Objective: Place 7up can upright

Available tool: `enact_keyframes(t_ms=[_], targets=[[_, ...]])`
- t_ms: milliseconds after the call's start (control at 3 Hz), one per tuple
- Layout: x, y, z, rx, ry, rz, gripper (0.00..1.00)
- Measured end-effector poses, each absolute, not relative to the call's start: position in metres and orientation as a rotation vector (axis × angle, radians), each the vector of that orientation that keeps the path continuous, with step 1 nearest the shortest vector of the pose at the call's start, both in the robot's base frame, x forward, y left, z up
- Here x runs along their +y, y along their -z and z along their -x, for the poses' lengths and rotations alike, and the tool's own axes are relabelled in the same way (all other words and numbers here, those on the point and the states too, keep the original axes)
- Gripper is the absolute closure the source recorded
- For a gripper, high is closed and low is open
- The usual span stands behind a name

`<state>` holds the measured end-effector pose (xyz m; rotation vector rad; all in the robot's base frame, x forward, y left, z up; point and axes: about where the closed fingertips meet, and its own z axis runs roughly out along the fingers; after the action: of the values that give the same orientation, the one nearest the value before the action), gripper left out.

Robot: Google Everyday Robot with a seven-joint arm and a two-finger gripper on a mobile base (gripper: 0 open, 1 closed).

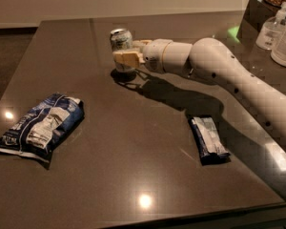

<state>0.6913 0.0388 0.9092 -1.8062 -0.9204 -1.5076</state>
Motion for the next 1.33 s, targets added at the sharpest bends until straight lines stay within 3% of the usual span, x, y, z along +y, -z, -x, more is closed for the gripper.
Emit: enact_keyframes(t_ms=[333,1333], targets=[[0.0421,-0.9071,-0.692,-0.896,1.543,1.795,0.84],[0.0506,-0.901,-0.6943,-0.882,1.569,1.785,0.15]])
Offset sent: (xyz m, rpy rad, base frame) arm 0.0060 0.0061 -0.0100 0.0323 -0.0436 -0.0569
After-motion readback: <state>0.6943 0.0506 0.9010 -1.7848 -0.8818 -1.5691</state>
